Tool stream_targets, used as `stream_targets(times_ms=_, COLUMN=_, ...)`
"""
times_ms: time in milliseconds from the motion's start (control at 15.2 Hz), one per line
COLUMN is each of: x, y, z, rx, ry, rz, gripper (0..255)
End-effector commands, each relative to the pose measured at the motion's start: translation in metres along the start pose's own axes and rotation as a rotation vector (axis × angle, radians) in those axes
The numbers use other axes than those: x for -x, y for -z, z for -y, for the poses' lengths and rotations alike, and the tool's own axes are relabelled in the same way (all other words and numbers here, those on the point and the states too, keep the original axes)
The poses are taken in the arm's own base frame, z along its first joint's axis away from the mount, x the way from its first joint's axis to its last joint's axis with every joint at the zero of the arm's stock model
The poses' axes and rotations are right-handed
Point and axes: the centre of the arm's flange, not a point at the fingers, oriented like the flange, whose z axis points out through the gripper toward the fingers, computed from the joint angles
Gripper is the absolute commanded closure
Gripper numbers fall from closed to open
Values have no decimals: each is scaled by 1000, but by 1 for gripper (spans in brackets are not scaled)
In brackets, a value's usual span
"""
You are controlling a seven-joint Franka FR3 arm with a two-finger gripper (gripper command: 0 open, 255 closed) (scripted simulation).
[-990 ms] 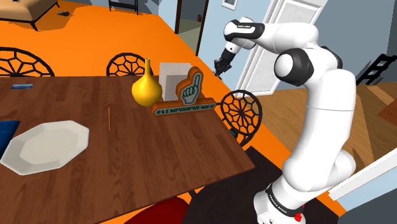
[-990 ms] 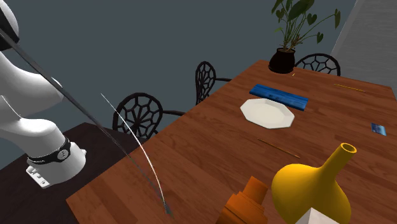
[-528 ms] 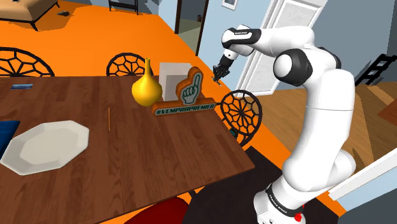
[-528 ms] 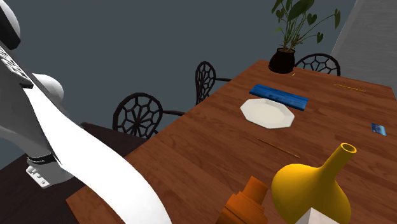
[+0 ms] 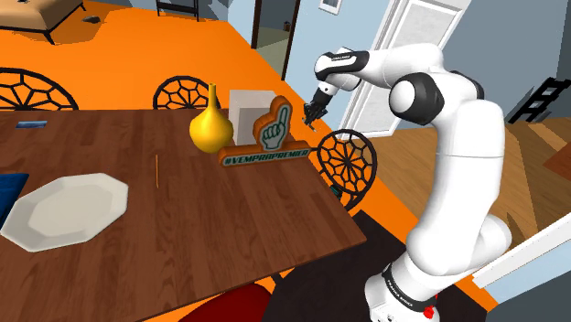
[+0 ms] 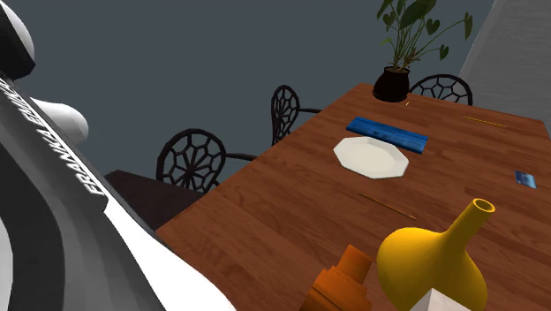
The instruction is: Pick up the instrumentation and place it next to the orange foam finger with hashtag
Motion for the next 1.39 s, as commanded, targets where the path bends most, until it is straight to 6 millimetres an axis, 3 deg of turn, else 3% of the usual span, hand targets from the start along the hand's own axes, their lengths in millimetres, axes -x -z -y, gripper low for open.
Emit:
stream_targets(times_ms=0, x=0, y=-11, z=-2, rx=0, ry=0, rz=-1, gripper=255)
stream_targets(times_ms=1320, x=7, y=-114, z=-26, rx=0, ry=0, rz=-1, gripper=255)
